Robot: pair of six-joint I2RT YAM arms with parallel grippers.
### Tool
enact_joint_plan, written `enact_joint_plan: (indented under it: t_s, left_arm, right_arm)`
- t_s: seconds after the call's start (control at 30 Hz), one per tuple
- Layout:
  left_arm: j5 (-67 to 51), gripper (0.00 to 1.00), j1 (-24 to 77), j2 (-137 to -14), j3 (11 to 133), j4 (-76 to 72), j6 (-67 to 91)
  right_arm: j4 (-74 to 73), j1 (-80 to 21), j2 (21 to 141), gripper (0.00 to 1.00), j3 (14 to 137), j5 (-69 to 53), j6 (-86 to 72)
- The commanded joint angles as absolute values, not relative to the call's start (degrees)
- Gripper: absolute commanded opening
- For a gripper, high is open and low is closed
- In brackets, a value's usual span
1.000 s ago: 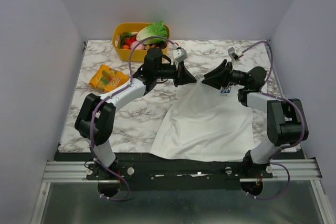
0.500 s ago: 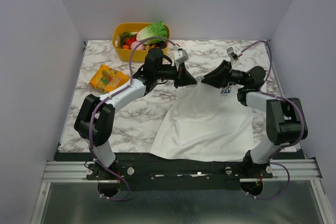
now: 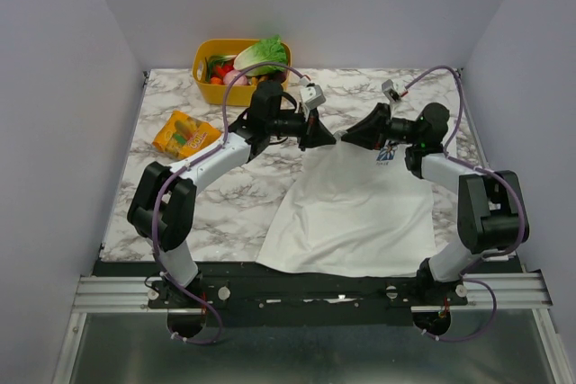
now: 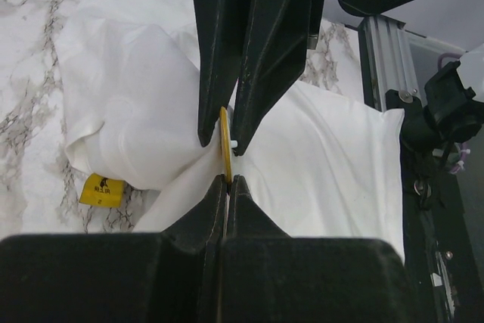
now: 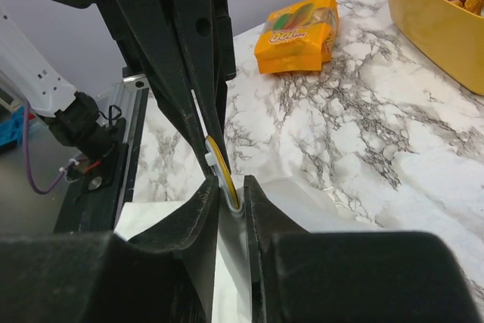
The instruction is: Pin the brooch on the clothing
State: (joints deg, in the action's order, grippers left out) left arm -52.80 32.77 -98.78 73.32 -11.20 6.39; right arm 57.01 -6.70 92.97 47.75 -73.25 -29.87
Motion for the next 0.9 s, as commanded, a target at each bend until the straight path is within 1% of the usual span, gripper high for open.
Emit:
enact_joint_plan:
  t_s: [0.0, 0.03, 0.17, 0.5, 0.6, 0.67, 0.87]
  left_arm:
    - [-54.9, 0.00, 36.7, -97.5, 76.6, -11.7, 5.1]
    - [-54.6, 0.00, 37.0, -97.5, 76.7, -11.3, 4.9]
    - [-53.8, 0.00, 37.8, -97.2, 77.1, -10.3, 4.3]
    - [-52.3, 0.00, 38.3, -95.8, 75.9, -10.9, 4.6]
    - [-52.1, 0.00, 38.4, -95.3, 75.1, -11.2, 4.7]
    - [-52.0, 0.00, 38.3, -94.9, 74.7, -11.4, 4.7]
    - [-51.1, 0.00, 38.3, -94.7, 74.3, -11.5, 4.7]
  right_arm:
    - [49.4, -9.0, 91.5, 0.22, 49.3, -68.0, -23.7]
    - [48.4, -9.2, 91.1, 0.20, 49.4, -67.3, -22.8]
    - [45.5, -9.7, 89.8, 0.19, 49.0, -63.7, -21.1]
    - [46.2, -10.8, 85.3, 0.20, 43.6, -45.7, -23.2]
    - [45.4, -10.8, 84.6, 0.20, 43.1, -42.8, -23.6]
    - [45.7, -10.7, 84.4, 0.20, 42.7, -41.9, -24.1]
    - [47.2, -10.6, 83.7, 0.27, 41.6, -39.8, -25.7]
